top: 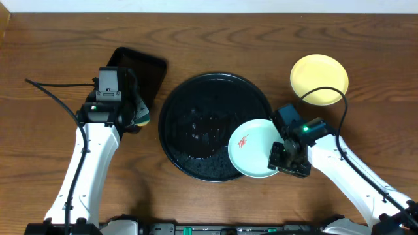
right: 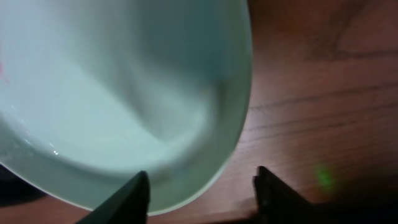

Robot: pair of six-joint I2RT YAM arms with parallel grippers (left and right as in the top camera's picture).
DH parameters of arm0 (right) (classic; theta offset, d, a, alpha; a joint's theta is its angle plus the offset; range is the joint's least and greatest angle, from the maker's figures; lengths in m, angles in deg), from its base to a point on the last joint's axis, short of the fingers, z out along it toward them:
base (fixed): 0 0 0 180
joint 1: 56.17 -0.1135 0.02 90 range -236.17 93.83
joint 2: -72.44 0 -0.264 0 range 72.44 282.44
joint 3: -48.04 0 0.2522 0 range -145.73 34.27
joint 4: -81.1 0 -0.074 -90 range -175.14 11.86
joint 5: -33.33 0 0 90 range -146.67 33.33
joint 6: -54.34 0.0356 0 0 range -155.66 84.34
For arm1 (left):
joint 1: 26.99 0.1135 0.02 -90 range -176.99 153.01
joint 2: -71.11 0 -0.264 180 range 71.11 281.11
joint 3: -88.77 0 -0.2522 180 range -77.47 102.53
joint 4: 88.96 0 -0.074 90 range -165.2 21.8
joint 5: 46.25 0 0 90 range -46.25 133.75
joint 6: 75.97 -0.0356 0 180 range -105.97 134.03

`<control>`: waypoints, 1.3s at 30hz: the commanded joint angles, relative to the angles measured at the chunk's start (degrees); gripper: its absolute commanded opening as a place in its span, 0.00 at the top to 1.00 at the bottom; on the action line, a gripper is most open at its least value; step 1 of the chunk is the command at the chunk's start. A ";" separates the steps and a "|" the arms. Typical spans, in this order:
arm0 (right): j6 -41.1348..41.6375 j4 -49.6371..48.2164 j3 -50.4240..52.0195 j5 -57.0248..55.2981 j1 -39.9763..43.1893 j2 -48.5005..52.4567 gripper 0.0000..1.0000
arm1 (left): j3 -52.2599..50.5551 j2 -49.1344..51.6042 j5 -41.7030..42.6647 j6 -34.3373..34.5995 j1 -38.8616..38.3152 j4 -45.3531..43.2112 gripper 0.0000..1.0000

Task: Clean dirty plates on tray and stack at the side
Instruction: 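Grip the red-marked green plate rim with the right gripper, then pull the red-marked plate to the tray center with the right gripper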

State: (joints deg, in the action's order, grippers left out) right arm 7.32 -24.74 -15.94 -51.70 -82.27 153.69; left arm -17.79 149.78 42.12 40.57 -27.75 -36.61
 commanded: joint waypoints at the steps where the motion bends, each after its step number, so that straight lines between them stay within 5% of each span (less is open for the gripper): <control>1: 1.16 -0.72 0.17 -0.37 -0.68 -0.72 0.51 | -0.33 0.33 -0.26 -0.37 0.26 -0.04 0.93; 11: 3.30 -6.45 4.11 -2.12 -0.68 0.04 0.56 | -0.33 0.33 -0.26 -0.37 0.26 -0.04 0.93; 14: 3.28 -8.20 4.04 -1.75 -0.66 0.02 0.69 | -0.33 0.33 -0.26 -0.37 0.24 -0.07 0.93; 16: 3.23 -8.52 3.76 -1.20 -0.70 0.02 0.88 | -0.33 0.33 -0.26 -0.37 0.26 0.09 0.93; 19: 0.96 -8.35 2.99 -0.33 -0.68 0.02 0.96 | -0.33 0.33 -0.26 -0.37 0.26 0.13 0.92; 29: -9.16 -6.32 -7.30 1.53 -0.68 0.02 0.99 | -0.44 0.33 0.68 -0.35 0.02 1.03 0.92; 39: -14.05 -16.65 -9.60 1.62 -2.14 5.27 0.99 | -0.59 0.33 7.34 -0.37 0.02 1.01 0.93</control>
State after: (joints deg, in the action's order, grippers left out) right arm -4.00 -39.49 -24.82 -50.67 -82.93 155.18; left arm -17.81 149.78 46.90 40.60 -27.79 -35.63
